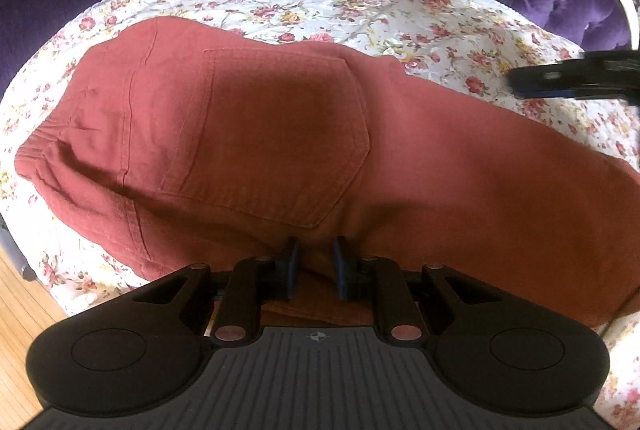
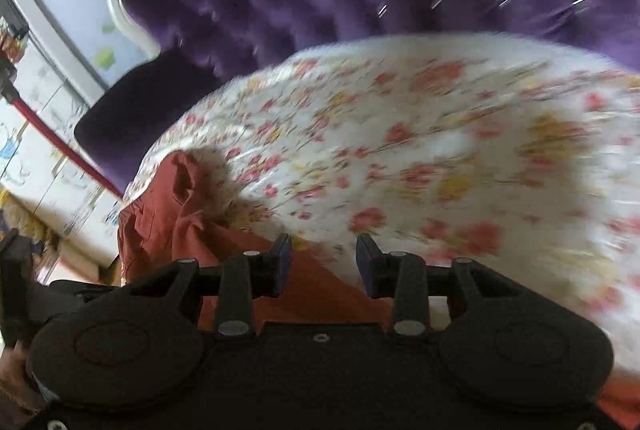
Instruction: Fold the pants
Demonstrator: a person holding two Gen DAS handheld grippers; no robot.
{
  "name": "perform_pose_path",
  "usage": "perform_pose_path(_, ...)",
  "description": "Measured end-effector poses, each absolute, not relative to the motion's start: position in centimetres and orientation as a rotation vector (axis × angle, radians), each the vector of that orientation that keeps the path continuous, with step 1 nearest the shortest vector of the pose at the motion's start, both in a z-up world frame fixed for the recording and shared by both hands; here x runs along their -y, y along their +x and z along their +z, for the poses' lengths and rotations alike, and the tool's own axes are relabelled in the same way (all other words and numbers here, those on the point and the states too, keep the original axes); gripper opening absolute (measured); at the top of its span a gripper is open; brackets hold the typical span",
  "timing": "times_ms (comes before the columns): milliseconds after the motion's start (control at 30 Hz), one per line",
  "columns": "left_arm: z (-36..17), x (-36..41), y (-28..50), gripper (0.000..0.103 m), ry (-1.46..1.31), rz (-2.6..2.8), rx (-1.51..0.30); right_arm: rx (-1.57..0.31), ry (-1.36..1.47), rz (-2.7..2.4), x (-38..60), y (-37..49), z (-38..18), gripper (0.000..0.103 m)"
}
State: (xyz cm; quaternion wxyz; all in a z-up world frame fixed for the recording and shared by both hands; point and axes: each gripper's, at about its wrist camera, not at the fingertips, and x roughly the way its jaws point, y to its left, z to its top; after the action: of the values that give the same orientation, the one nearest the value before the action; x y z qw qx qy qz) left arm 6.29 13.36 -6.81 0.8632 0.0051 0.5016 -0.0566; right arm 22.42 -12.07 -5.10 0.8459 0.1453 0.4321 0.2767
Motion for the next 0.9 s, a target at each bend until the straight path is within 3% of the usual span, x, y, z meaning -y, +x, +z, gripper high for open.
perform_pose_path(200,-6.9,-12.9,5.9,0.018,0.05,-0.116,-1.03,-1.07,0.343,0.676,9.5,24.5,-8.5,0.048)
perform_pose_path(233,-6.8,-12.8,6.0,0.018,0.057,-0.117,-1.028,-1.073,0.373,0.703,9.6,24.4,-8.5,0.041)
perform_pose_path(267,-6.7,-12.8,6.0,0.018,0.063,-0.118,-1.026,-1.076,0.397,0.73,9.5,24.5,-8.5,0.014)
perform_pose_path(300,-6.5,-12.8,6.0,0.018,0.067,-0.12,-1.024,-1.059,0.408,0.757,9.4,24.0,-8.2,0.01)
perform_pose_path(500,-1.2,-14.6,7.7,0.018,0.011,-0.073,-0.875,-0.779,0.198,0.731,8.5,18.1,-3.2,0.01)
perform_pose_path(633,0.8,-14.7,11.1,0.018,-0.027,-0.046,-0.813,-0.669,-0.065,0.732,5.0,13.7,-2.7,0.009)
perform_pose_path(900,-3.3,-13.3,14.2,0.018,0.038,-0.058,-0.957,-0.648,-0.292,0.746,0.8,9.9,-5.2,0.01)
